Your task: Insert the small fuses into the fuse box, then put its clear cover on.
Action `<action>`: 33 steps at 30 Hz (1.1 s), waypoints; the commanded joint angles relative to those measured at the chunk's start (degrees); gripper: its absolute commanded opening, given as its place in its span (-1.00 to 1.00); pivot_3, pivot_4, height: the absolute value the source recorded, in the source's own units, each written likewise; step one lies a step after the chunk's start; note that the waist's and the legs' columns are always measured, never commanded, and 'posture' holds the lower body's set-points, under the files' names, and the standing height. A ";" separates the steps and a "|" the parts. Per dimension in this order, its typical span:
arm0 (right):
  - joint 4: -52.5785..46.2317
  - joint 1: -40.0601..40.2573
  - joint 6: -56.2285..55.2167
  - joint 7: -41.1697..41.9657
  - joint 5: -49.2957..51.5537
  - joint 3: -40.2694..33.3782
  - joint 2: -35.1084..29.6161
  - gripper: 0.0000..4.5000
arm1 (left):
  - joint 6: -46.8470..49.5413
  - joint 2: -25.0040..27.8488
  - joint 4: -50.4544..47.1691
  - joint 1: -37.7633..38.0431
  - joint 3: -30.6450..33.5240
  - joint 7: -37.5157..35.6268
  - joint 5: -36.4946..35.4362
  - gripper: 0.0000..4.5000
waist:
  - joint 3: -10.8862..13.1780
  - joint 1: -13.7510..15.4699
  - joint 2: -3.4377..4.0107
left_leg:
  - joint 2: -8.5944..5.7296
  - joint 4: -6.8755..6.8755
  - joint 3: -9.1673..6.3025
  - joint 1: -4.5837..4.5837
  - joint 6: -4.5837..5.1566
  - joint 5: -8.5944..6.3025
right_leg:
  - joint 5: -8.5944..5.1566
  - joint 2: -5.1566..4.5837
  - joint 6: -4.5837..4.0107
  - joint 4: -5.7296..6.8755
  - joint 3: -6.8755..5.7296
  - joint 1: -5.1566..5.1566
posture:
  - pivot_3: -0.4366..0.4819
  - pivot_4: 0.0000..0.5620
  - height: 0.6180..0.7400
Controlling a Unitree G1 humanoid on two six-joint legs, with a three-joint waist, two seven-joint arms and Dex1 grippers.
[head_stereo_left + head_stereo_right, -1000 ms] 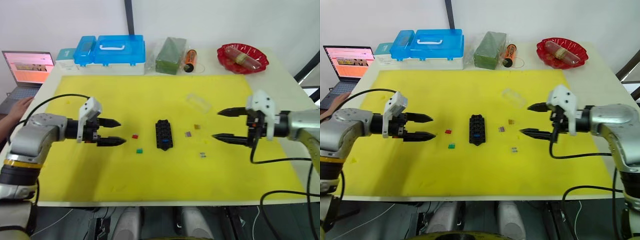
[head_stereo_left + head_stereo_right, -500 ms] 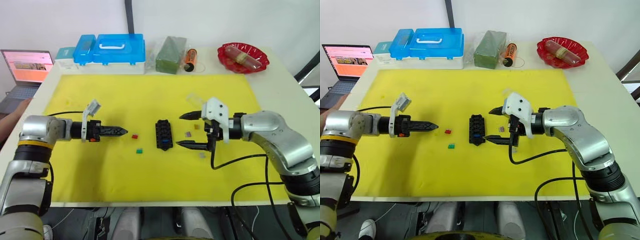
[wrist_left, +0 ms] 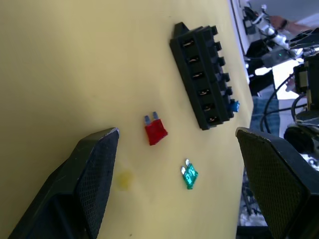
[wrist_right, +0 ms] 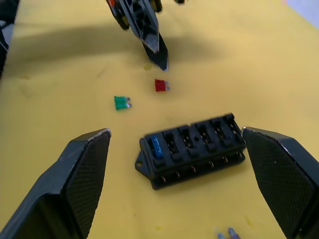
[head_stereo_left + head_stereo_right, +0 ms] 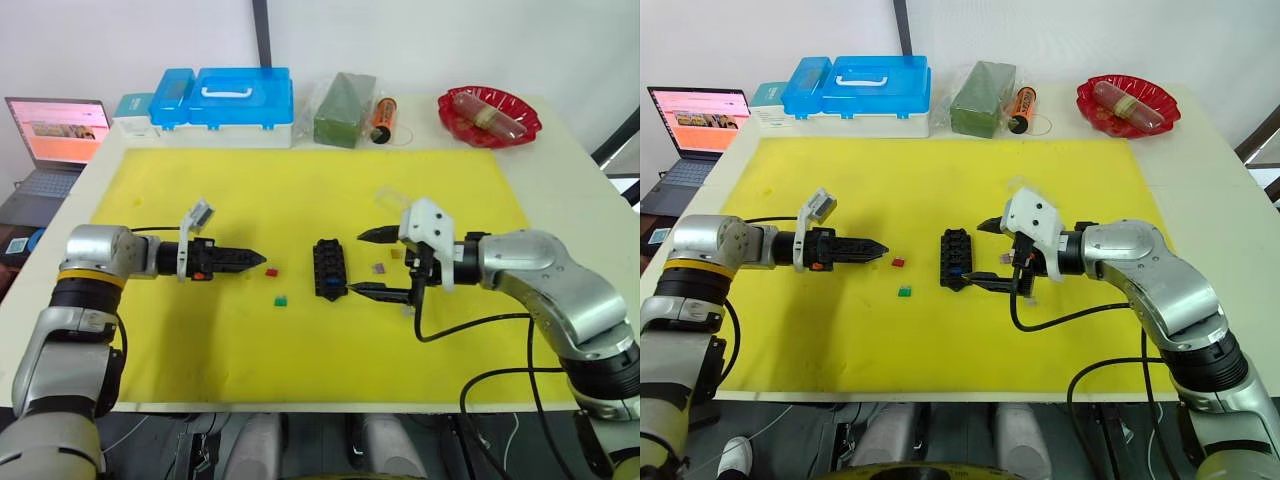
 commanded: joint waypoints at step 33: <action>-2.40 -1.03 0.70 0.21 2.02 -3.23 -3.58 1.00 | -2.99 -4.98 3.15 -0.27 -3.55 -0.18 4.30 0.17 | -0.02 0.14 0.01 | -0.06 0.04 0.00 -0.02 0.00 0.00 | 0.01 -0.05 0.02 -0.02 0.00 0.03 | -0.05 -0.47 1.00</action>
